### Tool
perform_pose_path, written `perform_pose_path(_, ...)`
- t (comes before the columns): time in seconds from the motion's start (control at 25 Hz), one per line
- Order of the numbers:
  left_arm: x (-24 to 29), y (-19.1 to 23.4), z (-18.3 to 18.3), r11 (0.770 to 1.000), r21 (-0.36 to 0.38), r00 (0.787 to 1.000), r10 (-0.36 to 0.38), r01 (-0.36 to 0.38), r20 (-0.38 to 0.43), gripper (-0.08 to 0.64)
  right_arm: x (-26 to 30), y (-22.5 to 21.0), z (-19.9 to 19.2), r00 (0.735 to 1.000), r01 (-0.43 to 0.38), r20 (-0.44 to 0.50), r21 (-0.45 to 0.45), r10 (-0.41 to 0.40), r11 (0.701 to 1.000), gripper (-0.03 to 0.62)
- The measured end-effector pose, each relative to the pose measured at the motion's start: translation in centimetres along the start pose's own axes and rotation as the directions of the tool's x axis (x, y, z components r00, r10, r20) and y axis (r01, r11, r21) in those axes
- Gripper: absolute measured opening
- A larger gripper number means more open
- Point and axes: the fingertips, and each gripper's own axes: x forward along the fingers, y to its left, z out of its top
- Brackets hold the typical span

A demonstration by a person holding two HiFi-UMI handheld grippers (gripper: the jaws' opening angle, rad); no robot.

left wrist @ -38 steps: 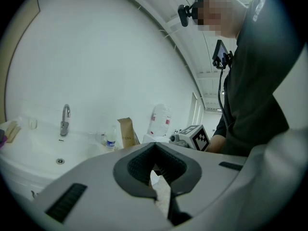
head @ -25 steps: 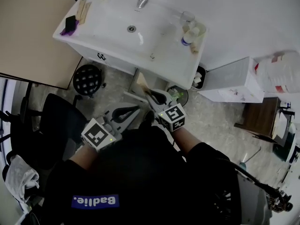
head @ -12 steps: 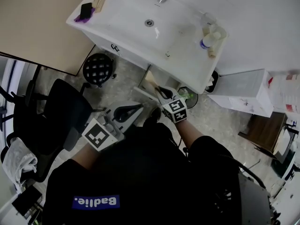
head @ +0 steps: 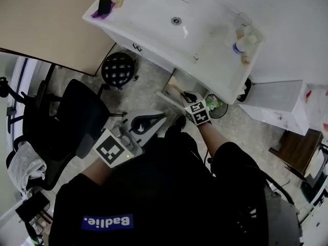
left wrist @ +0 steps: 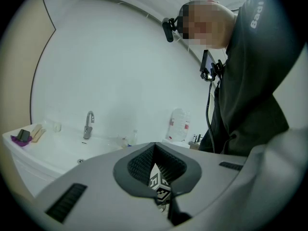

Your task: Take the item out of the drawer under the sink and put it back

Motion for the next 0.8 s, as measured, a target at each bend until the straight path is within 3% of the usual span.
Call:
perform_pose_path(0.28, -0.7, 1.0, -0.8, 0.999, -0.012, 0.999, 0.046, -0.046, -0.027, 0.006, 3.9, -2.0, -4.2, 0.990, -0.004, -0.143, -0.037, -0.001, 0.999, 0.044)
perform_pose_path(0.56, -1.3, 2.8, -1.3, 0.994, -0.026, 0.994, 0.103, -0.105, -0.041, 0.006, 6.9, -4.7, -7.9, 0.962, -0.016, -0.274, -0.103, -0.013, 0.995, 0.044)
perform_pose_path(0.8, -1.0, 3.7, -2.1, 0.992, -0.046, 0.991, 0.118, -0.120, -0.056, 0.006, 9.2, -6.4, -10.9, 0.934, -0.007, -0.356, -0.093, -0.027, 0.996, 0.044)
